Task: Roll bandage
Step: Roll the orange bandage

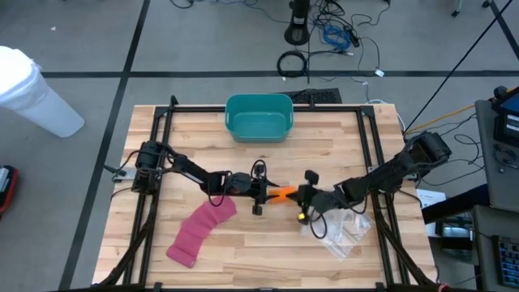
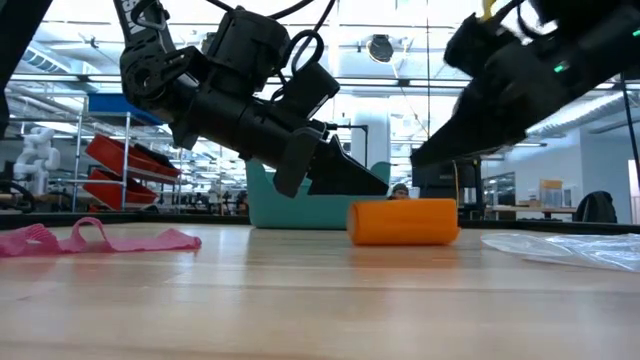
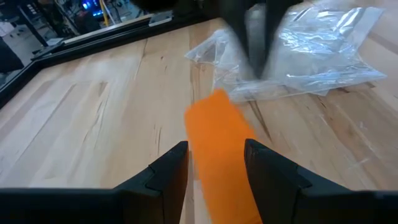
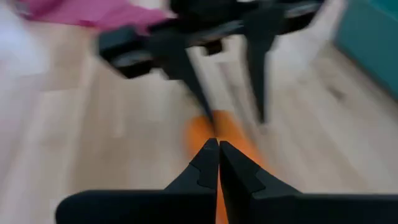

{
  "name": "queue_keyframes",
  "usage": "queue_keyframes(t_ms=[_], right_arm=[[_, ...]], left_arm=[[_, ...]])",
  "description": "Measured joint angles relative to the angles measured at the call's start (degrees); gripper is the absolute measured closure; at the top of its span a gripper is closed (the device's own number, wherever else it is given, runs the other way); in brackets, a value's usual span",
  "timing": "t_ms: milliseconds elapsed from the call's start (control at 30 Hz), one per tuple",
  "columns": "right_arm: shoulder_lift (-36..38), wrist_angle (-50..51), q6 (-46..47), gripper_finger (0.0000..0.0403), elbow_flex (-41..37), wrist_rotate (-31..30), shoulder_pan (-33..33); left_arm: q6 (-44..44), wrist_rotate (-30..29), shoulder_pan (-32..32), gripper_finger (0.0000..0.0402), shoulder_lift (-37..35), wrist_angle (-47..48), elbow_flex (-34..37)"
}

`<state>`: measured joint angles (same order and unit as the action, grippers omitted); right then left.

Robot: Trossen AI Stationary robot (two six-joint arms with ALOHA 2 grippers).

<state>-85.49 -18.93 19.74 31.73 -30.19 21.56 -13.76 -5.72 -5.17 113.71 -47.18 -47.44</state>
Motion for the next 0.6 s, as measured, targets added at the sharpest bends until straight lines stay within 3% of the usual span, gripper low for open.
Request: queue_keyframes(t_ms=[267, 600], right_arm=[[-1.8, 3.4, 0.3, 0.0403, 0.0, 3.6, -5.4], [-0.5, 5.5, -1.4, 0.0403, 0.0, 1.8, -2.1]], left_arm=[[0.0, 0.0, 0.0, 0.0238, 0.0, -0.3, 0.0], [2.0, 0.1, -0.1, 0.0238, -0.1, 0.0, 0.0]])
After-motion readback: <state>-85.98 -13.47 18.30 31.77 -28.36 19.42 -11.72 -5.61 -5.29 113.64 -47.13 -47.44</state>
